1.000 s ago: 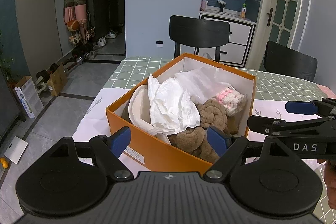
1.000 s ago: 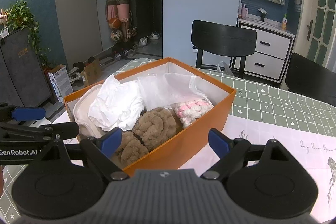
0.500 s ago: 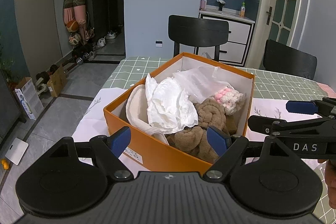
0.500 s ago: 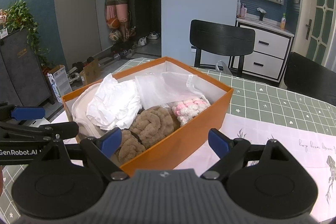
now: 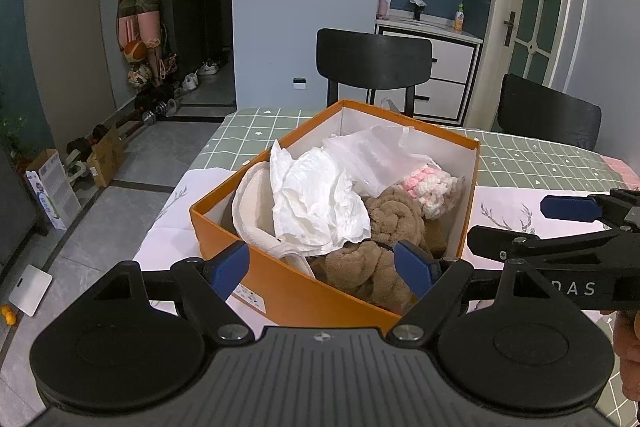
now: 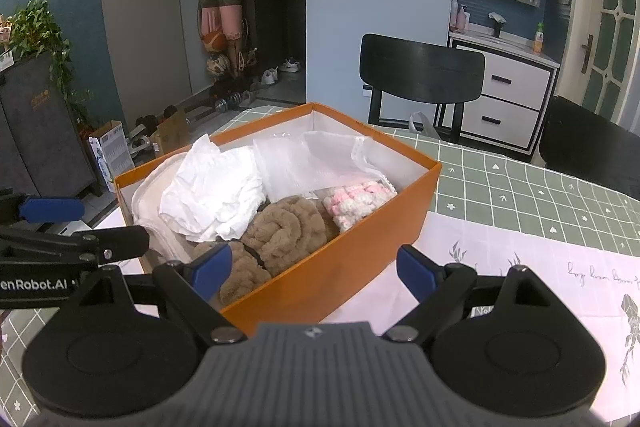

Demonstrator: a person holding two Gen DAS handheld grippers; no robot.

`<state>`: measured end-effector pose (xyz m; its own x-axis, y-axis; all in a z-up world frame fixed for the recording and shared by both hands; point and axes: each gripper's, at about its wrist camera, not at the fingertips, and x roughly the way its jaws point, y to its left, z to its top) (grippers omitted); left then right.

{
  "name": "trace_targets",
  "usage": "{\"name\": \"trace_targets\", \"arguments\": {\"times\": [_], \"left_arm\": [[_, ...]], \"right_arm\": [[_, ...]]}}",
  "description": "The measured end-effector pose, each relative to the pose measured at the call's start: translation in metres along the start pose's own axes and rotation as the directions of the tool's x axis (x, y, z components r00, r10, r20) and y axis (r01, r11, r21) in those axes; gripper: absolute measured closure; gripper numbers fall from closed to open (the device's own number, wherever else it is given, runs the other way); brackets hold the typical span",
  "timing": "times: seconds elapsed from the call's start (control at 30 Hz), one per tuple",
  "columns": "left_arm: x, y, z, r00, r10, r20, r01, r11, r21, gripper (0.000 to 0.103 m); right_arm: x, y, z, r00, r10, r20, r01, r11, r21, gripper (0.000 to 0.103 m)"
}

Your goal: Organize soft objects

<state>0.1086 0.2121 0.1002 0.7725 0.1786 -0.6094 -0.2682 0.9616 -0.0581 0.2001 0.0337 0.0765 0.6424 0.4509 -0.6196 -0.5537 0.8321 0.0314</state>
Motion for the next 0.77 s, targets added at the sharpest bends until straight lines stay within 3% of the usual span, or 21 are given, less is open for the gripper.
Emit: {"name": "trace_targets", "arguments": {"times": [0.77], "left_arm": [[-0.001,-0.0018,0.0012,1.0,0.0,-0.004,0.0,1.0,0.004,0.007]], "right_arm": [[0.0007,0.0007,0.0003,1.0,-0.001,-0.003,0.001,1.0,0.001,0.015]]}}
